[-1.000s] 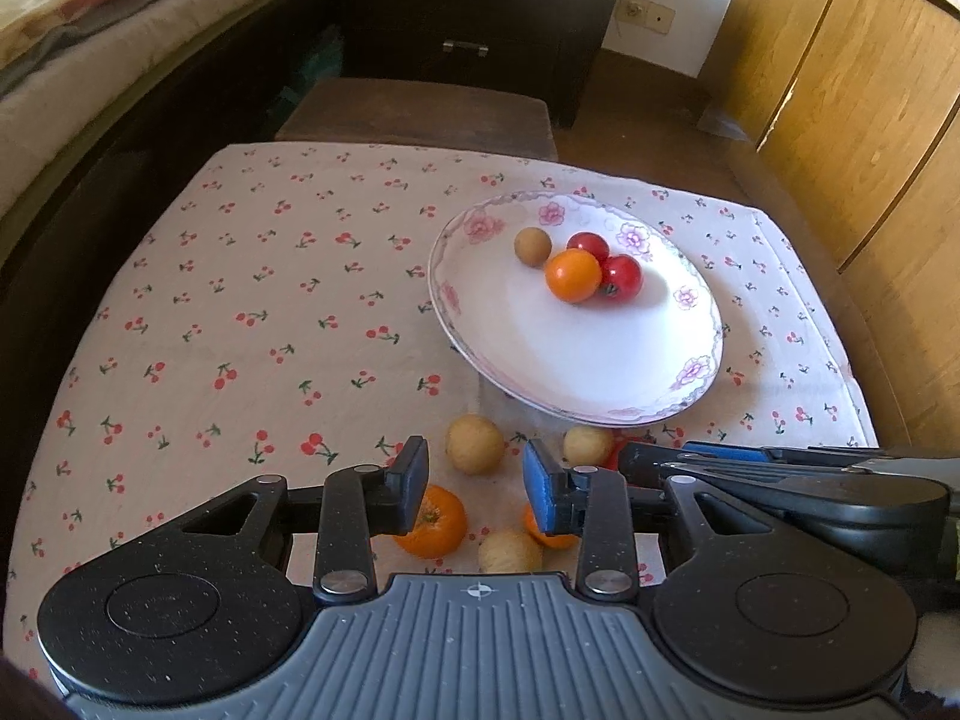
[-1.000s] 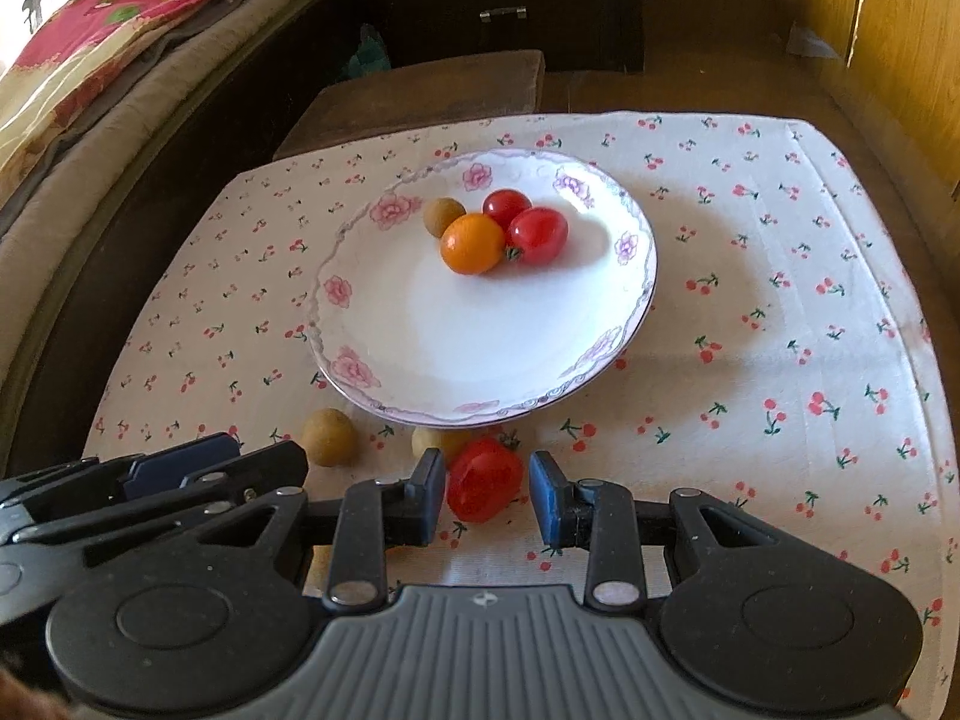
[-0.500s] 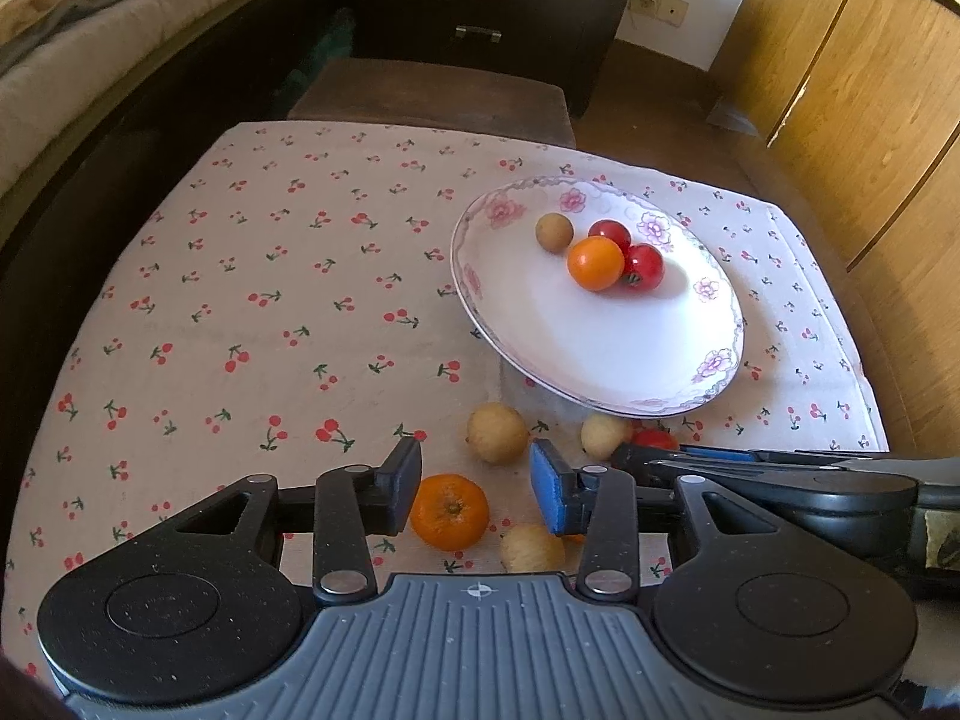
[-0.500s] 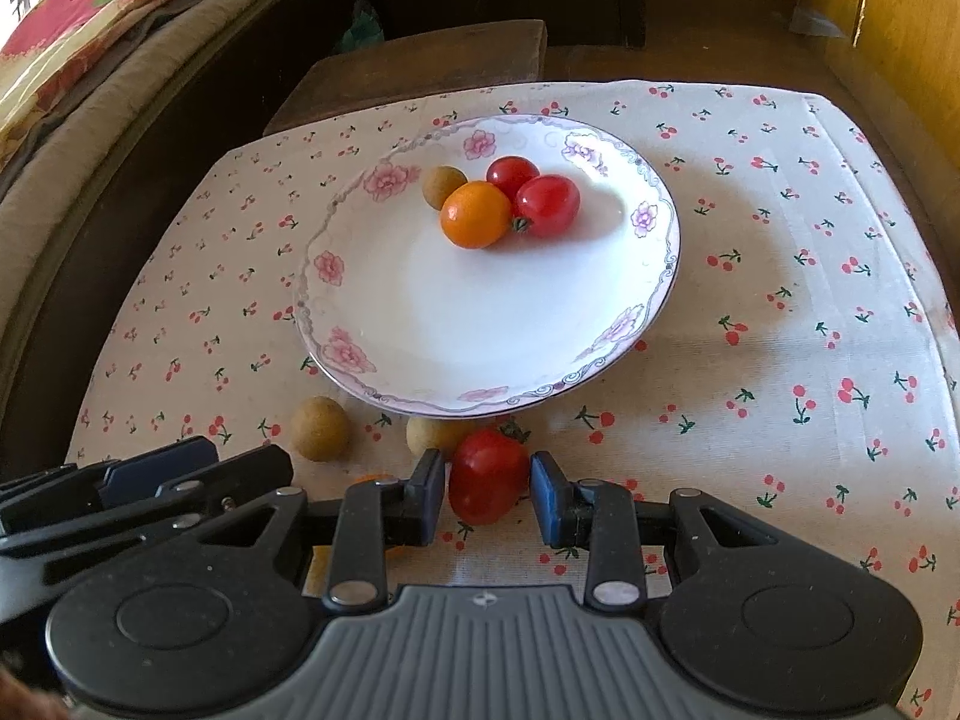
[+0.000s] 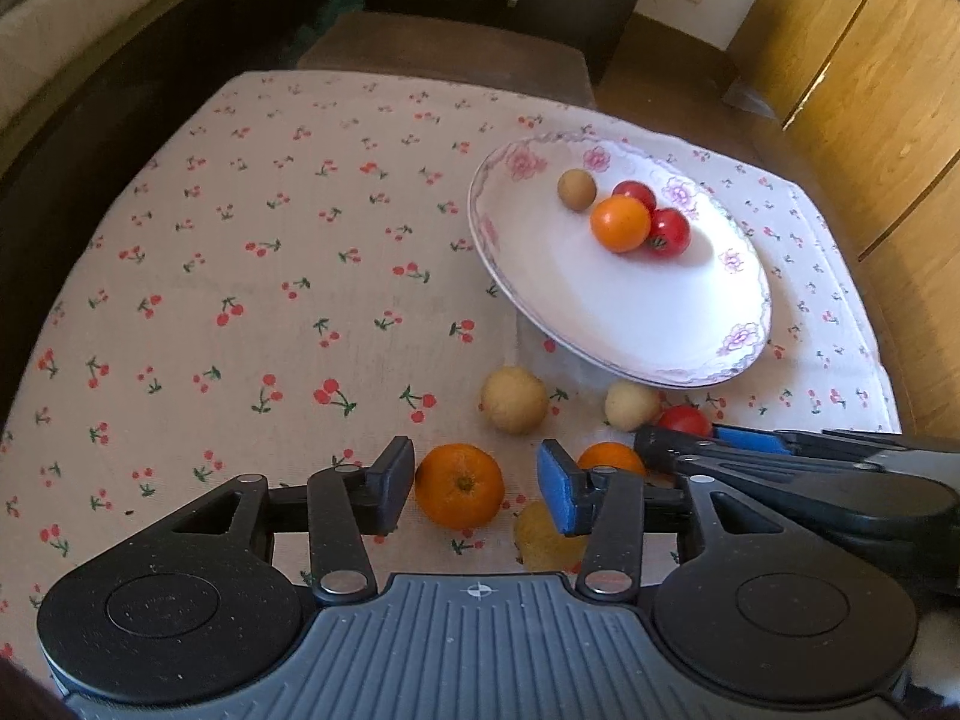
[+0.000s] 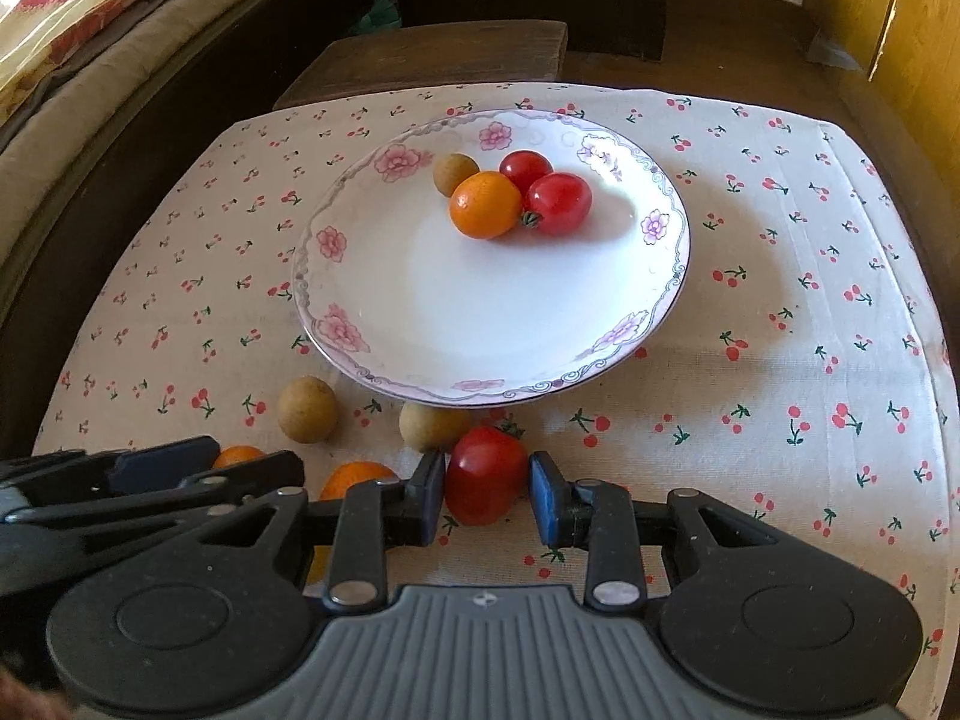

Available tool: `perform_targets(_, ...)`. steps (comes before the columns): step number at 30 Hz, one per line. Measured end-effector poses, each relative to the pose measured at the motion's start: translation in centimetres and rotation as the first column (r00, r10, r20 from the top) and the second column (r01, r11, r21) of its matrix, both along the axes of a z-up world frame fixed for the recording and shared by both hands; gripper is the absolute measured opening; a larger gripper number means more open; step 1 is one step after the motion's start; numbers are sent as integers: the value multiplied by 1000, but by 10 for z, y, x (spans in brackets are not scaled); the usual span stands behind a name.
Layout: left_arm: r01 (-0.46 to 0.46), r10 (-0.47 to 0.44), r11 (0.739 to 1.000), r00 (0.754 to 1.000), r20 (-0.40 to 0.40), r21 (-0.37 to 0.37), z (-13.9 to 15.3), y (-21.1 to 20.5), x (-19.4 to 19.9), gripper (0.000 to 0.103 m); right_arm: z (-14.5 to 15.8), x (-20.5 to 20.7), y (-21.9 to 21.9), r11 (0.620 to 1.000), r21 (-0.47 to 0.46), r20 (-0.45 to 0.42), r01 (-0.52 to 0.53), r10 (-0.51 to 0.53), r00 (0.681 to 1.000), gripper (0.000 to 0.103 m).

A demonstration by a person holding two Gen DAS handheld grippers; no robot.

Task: Organize fruits
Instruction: 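Lift both held fruits off the cloth and carry them toward the white bowl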

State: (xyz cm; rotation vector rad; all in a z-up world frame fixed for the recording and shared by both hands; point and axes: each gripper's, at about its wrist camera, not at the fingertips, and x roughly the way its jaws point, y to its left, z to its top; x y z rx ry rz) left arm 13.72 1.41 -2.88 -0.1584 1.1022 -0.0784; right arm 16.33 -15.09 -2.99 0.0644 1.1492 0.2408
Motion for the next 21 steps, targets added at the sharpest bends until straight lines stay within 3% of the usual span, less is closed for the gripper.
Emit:
perform_targets(12, -18, 18, 1000, 1000, -5, 10, -6, 0, 2, 42, 8, -2, -10, 1000, 12, 11, 0, 0, 1000, 30)
perform_targets(21, 15, -16, 1000, 1000, 7, 13, 0, -4, -5, 41, 14, -13, -19, 1000, 6, 12, -3, 3, 1000, 29)
